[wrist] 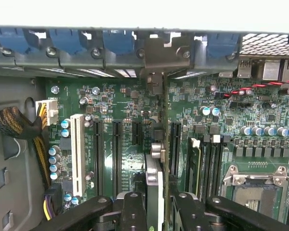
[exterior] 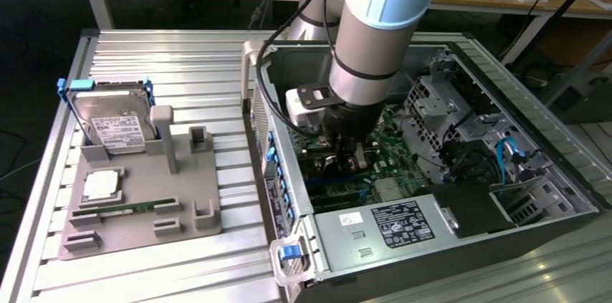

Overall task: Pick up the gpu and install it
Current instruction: 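Insert the gpu into the slot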

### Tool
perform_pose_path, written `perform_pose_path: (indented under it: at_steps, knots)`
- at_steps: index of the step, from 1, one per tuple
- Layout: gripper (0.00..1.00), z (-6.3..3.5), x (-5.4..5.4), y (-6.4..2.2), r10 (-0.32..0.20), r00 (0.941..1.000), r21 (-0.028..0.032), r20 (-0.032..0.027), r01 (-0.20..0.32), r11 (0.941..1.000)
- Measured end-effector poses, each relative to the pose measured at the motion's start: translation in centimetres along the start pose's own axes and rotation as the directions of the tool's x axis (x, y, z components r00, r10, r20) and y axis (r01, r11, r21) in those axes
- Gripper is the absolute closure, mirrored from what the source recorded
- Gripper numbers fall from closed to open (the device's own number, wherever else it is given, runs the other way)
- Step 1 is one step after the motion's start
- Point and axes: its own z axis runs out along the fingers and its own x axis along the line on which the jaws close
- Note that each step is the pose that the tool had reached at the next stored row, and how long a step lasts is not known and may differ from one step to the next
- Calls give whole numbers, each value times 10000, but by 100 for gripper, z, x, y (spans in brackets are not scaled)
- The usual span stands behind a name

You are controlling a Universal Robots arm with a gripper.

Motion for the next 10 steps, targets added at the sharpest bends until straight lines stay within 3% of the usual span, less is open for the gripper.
perform_pose_path:
  at_steps: [4, 10]
  knots:
    - [73, -53, 1, -4, 10, 9999, 0, 121, -10, 10000]
    - [73, -52, 25, -4, 11, 9999, 3, 124, -11, 10000]
